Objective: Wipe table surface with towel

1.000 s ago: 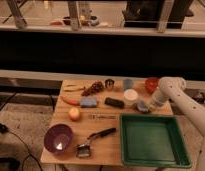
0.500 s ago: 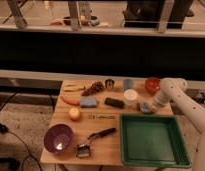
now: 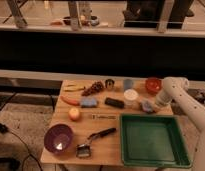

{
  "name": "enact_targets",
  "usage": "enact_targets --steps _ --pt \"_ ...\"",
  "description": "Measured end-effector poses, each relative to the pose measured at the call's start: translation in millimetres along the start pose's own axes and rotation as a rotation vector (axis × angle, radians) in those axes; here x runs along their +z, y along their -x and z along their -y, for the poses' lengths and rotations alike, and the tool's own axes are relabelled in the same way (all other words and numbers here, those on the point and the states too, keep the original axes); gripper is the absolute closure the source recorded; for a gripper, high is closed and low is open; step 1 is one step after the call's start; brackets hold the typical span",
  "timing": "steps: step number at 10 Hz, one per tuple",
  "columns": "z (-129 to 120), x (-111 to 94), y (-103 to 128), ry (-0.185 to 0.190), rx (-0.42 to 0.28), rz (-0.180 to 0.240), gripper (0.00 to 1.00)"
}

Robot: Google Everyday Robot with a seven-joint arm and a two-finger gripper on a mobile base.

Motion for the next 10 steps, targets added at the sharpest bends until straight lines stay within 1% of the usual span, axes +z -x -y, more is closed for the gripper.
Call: enact_targets --steps 3,5,9,10 --pt "10.6 -5.9 -10.3 -0.017 0.016 -0.018 1.00" --pt "17.5 -8.8 -23.5 -0.026 0.032 -0.033 1.00" --pt "28.8 -6.2 -39.9 -0.033 0.060 -0.060 1.00" --pt "30.2 -4.7 -40.5 -0.033 0.062 -0.063 1.00"
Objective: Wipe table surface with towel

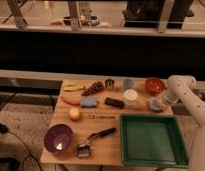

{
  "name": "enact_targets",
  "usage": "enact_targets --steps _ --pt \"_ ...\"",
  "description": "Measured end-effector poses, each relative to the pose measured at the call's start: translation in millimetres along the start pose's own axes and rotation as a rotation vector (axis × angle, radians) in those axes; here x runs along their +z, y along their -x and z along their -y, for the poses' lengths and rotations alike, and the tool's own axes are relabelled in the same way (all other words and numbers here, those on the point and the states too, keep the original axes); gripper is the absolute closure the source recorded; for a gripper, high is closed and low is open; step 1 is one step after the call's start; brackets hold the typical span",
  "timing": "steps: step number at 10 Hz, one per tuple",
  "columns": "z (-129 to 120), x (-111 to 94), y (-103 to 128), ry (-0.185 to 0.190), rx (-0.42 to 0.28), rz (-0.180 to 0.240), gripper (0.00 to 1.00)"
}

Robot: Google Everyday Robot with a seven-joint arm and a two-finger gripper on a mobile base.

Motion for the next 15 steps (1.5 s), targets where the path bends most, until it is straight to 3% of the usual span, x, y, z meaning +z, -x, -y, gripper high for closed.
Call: enact_targets --steps 9,15 --pt "10.4 4.1 30.6 -0.018 -0.020 0.022 1.00" --pt "-9.6 14.0 44.1 0.011 -0.049 0.036 1.00"
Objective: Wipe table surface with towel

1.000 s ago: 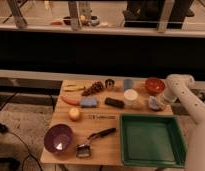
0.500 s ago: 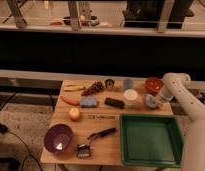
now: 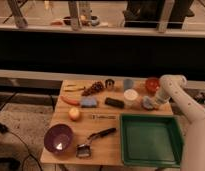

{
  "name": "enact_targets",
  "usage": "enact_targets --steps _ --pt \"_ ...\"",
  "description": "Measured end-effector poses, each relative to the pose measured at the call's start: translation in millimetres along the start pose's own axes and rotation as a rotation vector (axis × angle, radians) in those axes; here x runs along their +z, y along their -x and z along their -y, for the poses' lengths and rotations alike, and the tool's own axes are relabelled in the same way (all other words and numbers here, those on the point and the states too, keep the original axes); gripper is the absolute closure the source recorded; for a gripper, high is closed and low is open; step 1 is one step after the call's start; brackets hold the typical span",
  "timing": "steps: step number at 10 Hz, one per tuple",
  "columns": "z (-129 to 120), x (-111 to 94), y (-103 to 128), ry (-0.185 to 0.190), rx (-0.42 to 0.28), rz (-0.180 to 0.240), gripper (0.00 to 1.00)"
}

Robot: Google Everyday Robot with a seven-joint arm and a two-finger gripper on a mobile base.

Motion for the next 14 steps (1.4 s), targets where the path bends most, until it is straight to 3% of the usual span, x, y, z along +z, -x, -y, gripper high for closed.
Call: enact_targets --steps 3,6,12,14 --pt "-12.9 -12.6 6.2 0.004 -0.017 0.018 1.00" --pt "-15.8 -22.8 -9.5 -0.006 -0.005 0.008 1.00" --pt "6.9 -24.8 -50.0 -0.031 0.066 -0.041 1.00" --pt "15.2 -20.3 -53.6 -0.036 0.087 -0.050 1.00"
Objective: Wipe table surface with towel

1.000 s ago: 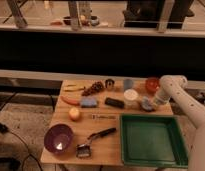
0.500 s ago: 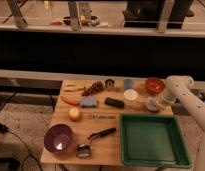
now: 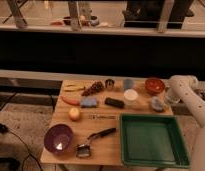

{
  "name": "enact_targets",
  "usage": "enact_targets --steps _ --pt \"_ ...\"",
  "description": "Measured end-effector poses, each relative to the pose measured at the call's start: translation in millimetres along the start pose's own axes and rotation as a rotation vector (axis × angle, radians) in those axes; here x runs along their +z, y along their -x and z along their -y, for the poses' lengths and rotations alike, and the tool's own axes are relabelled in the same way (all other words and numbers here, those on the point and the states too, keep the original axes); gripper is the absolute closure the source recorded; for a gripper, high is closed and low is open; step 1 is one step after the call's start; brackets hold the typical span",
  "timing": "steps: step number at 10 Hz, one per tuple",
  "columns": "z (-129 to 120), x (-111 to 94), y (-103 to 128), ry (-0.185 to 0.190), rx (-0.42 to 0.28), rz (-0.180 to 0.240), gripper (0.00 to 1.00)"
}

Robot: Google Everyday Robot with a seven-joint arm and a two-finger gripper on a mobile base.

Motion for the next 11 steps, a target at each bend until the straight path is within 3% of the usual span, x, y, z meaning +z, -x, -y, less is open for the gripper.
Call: enact_targets --steps 7,11 --pt "11.7 7.0 31.7 -0.010 -0.014 0.003 1.00" --pt "-9.9 13.6 55.5 0.017 -0.047 0.030 1.00"
